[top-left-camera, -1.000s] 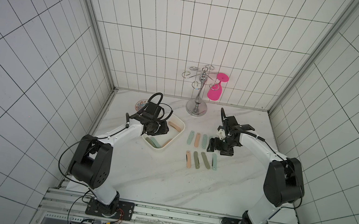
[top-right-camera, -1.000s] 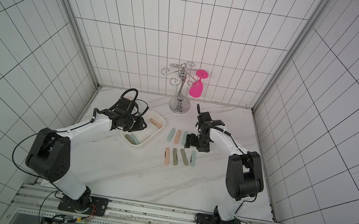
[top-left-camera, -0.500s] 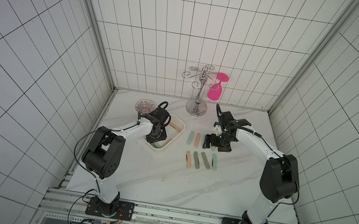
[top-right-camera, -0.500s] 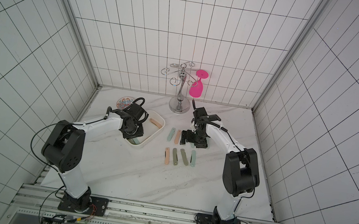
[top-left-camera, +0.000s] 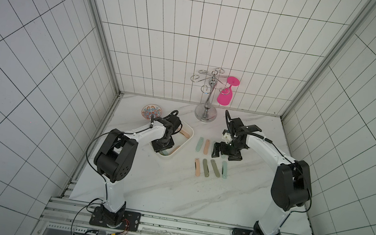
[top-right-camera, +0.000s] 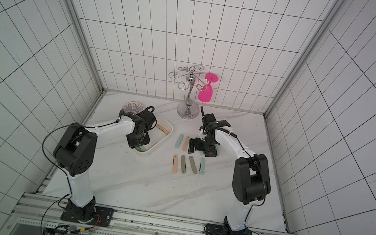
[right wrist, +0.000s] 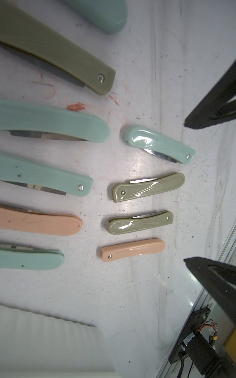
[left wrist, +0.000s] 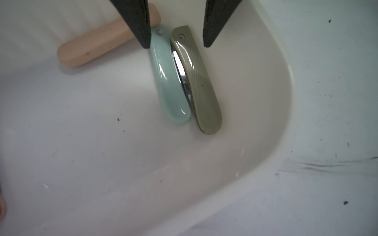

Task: Take the fruit knife out of the storage box
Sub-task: Pick up the fruit knife from the storage box.

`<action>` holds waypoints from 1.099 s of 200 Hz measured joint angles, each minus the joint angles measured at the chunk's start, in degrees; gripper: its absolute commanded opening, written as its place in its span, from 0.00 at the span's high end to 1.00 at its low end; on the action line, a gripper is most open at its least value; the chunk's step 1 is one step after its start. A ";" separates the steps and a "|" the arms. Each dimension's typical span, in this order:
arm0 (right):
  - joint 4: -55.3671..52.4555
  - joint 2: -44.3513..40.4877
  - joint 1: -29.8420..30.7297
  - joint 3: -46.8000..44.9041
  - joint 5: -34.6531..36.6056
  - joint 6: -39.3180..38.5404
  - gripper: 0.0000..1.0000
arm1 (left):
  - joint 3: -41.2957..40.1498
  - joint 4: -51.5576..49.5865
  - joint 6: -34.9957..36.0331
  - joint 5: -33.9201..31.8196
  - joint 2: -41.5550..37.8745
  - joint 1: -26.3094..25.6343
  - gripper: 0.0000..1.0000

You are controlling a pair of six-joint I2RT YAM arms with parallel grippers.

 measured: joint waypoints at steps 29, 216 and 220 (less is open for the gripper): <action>-0.02 -0.02 0.00 0.00 -0.39 -0.02 0.01 | 0.35 0.57 0.11 -0.11 1.11 -0.02 0.52; -0.04 -1.09 -0.11 2.12 -0.98 -0.46 0.01 | 0.98 10.05 4.15 -0.42 7.17 -0.04 0.64; -0.07 -1.09 -0.11 2.14 -1.03 -0.44 0.01 | 0.98 10.21 4.57 -0.44 7.19 -0.04 0.65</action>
